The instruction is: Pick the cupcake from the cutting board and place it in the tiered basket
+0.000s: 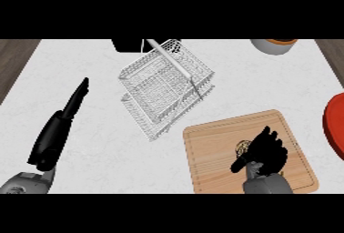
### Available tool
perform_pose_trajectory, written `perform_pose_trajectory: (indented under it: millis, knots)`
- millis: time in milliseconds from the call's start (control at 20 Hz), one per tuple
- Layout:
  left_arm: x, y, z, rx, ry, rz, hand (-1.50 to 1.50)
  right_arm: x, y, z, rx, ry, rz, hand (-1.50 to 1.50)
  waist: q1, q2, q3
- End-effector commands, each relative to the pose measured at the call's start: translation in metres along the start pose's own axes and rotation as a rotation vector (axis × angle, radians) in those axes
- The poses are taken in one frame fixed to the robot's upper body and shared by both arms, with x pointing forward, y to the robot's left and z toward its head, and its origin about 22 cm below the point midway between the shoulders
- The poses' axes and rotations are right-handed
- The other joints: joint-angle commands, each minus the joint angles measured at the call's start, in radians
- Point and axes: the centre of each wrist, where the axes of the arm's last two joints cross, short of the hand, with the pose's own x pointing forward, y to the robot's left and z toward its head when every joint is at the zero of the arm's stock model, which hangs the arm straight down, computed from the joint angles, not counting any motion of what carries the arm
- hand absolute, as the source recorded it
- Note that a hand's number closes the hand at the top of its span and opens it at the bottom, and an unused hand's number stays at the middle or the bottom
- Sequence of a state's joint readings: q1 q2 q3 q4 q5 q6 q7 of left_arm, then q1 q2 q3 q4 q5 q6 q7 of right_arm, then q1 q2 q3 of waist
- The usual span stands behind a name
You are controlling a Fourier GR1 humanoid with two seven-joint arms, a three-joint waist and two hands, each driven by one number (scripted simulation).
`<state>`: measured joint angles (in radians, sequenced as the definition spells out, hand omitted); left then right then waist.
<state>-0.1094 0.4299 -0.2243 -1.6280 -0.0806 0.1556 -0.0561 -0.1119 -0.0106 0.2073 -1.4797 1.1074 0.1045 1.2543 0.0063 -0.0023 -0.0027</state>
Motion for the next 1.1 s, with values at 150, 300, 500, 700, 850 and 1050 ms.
perform_pose_trajectory:
  millis: [150, 300, 500, 700, 850, 1050]
  knots:
    - [0.007, 0.003, -0.013, -0.005, -0.014, 0.008, 0.00, 0.020, 0.016, 0.013, 0.032, 0.095, -0.117, 1.50, 0.001, 0.004, 0.003]
    - [0.001, -0.001, 0.006, -0.011, 0.007, 0.021, 0.00, 0.022, 0.004, 0.015, -0.027, 0.047, -0.055, 1.50, -0.002, 0.001, 0.003]
    - [0.003, -0.005, -0.003, 0.002, -0.006, 0.014, 0.00, 0.030, 0.005, 0.024, -0.111, 0.012, -0.018, 1.50, -0.007, 0.001, 0.002]
    - [-0.009, 0.001, 0.002, -0.003, -0.001, -0.007, 0.00, 0.044, -0.009, 0.039, -0.210, 0.001, -0.025, 1.50, -0.001, 0.001, 0.002]
    - [0.004, -0.001, -0.009, -0.007, -0.004, 0.002, 0.00, 0.044, -0.014, 0.047, -0.285, -0.035, -0.033, 1.50, -0.006, 0.000, 0.002]
    - [-0.002, -0.007, 0.000, 0.017, 0.018, 0.012, 0.00, -0.022, -0.014, 0.066, -0.301, -0.101, -0.026, 1.50, -0.031, -0.007, 0.002]
